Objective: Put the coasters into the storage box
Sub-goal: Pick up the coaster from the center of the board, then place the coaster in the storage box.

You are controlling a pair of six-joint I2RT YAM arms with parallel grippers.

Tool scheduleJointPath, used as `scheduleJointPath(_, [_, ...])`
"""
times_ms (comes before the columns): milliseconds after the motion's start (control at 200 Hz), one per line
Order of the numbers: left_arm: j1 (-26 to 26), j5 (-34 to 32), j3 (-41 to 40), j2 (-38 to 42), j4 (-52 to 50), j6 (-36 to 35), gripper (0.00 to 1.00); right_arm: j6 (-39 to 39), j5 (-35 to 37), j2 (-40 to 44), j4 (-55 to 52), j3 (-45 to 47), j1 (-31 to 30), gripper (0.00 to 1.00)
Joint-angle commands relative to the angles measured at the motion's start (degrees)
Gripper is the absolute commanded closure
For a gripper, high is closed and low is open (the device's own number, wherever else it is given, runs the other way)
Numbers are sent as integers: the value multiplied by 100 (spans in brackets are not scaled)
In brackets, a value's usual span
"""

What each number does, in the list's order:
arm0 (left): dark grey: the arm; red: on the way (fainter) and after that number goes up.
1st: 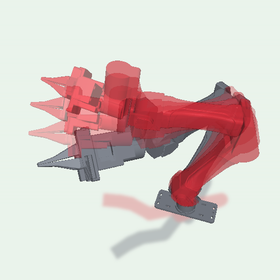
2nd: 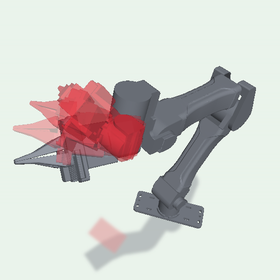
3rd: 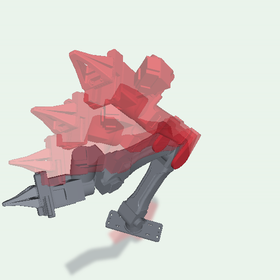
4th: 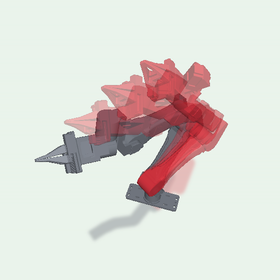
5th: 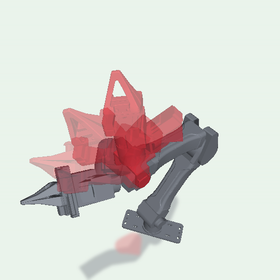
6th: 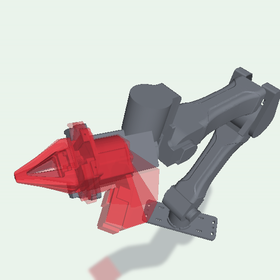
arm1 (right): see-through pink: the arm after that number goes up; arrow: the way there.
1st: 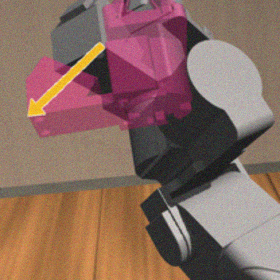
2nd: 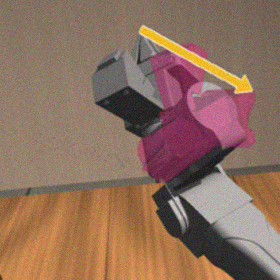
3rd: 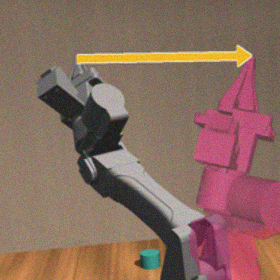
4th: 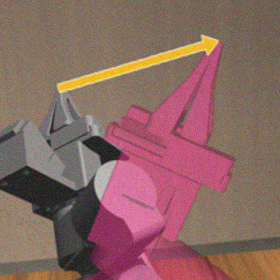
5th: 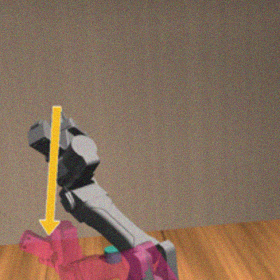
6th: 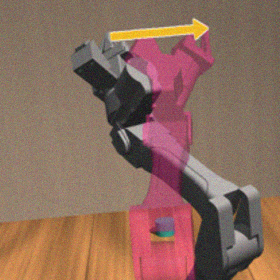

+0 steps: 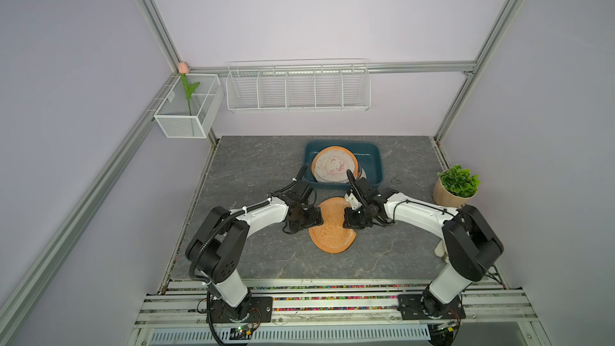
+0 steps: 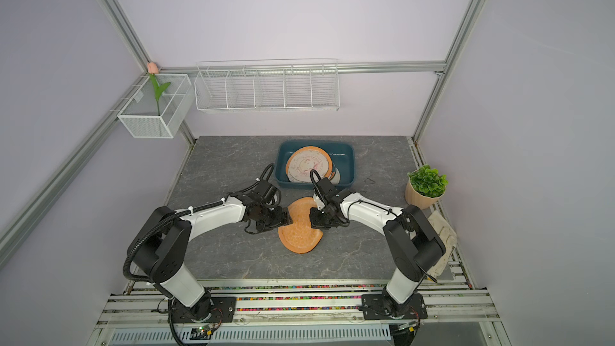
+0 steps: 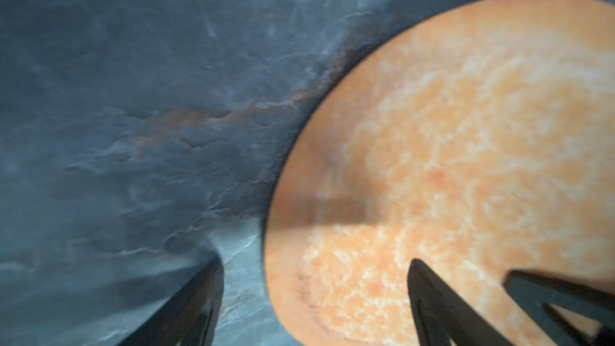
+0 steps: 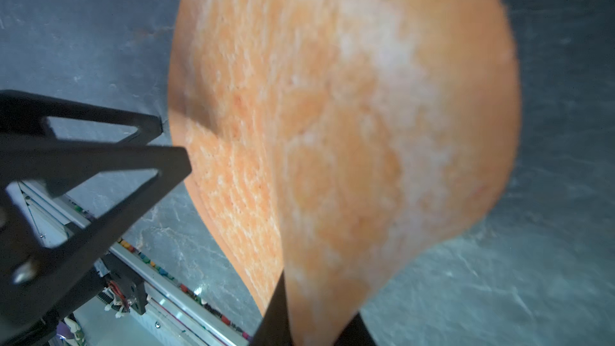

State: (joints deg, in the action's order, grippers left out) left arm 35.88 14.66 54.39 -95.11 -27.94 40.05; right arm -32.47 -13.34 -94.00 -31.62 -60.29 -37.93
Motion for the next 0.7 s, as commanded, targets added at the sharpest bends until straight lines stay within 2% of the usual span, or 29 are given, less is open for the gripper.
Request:
scheduleJointPath(0, [-239, 0, -139, 317, 10, -36, 11, 264, 197, 460, -758, -337, 91, 91])
scheduleJointPath(170, [-378, -15, -192, 524, -11, -142, 9, 505, 157, 714, -1257, -1027, 398, 91])
scheduleJointPath(355, [-380, 25, -250, 587, 137, -71, 8, 635, -60, 584, -1333, -1842, 863, 91])
scheduleJointPath(695, [-378, 65, -408, 807, 429, 123, 7, 620, -435, -1054, -734, -3486, 1532, 91])
